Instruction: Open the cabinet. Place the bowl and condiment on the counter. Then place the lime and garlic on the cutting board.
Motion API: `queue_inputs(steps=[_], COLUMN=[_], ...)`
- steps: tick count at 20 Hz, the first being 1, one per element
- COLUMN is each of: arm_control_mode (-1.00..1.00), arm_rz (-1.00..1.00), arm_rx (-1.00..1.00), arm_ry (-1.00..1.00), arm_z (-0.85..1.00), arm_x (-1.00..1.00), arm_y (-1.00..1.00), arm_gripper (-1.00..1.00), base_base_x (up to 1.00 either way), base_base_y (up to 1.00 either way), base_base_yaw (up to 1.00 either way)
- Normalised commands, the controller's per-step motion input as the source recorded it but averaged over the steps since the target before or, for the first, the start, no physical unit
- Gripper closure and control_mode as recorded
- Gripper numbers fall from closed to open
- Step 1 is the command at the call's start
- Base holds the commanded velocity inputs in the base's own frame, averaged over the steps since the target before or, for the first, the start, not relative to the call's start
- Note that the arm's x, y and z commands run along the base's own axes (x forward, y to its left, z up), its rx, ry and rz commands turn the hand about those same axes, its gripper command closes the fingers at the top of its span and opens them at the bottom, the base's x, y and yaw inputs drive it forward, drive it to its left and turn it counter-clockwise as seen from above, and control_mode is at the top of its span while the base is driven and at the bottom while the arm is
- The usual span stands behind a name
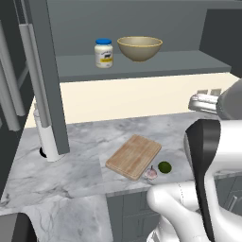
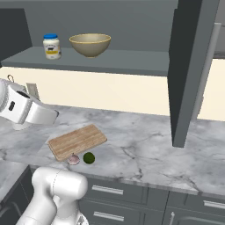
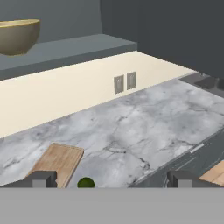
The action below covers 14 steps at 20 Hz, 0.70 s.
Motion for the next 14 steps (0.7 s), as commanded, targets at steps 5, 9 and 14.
queue_inputs(steps=[5,9,14], arm_control_mode=[-1.0,-1.0,-1.0], arm_rz=[0.32,0.34,0.32], arm_rx=[-0.03,-0.02,0.0], arm_ry=[0.12,0.06,-0.05], arm_z=[0.2,0.26,0.13], arm_x=[0.12,0.02,0.16], arm_y=[0.38,0.27,0.19], arm_gripper=[-1.0,-1.0,-1.0], base_base_x=[0.0,0.0,0.0], base_base_y=[0.0,0.0,0.0], base_base_yaw=[0.0,0.0,0.0])
